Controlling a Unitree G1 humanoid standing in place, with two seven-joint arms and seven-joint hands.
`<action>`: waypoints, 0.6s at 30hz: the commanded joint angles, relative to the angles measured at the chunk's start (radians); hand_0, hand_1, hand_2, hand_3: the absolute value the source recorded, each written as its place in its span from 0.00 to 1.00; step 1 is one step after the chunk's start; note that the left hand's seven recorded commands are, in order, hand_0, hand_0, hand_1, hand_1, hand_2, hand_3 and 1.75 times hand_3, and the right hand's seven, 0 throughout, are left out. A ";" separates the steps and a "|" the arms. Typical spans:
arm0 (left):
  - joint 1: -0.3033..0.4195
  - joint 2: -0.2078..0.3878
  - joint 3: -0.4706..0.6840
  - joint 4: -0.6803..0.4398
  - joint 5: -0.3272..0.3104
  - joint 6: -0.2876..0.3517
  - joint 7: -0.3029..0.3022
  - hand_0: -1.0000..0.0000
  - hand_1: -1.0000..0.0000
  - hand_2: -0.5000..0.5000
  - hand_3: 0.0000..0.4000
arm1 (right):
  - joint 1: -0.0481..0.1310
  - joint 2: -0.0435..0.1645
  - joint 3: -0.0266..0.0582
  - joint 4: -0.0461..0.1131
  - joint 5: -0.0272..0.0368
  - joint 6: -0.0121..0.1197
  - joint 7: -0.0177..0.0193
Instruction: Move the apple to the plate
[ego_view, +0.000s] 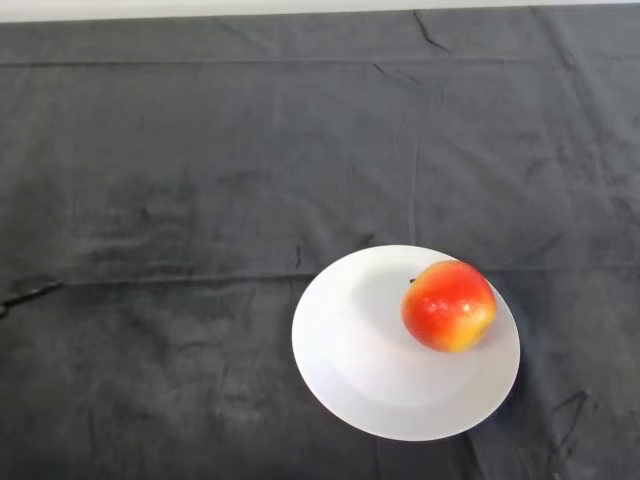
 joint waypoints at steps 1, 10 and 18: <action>0.012 0.049 0.039 0.039 -0.033 0.020 -0.014 1.00 1.00 0.50 0.00 | -0.006 -0.021 -0.0064 -0.007 -0.0001 0.009 0.0007; 0.004 0.061 0.142 0.066 -0.106 0.061 -0.043 1.00 1.00 0.50 0.00 | -0.006 -0.021 -0.0064 -0.007 -0.0001 0.010 0.0011; -0.001 0.068 0.228 0.082 -0.166 0.099 -0.064 1.00 1.00 0.50 0.00 | -0.006 -0.021 -0.0064 -0.007 -0.0001 0.010 0.0014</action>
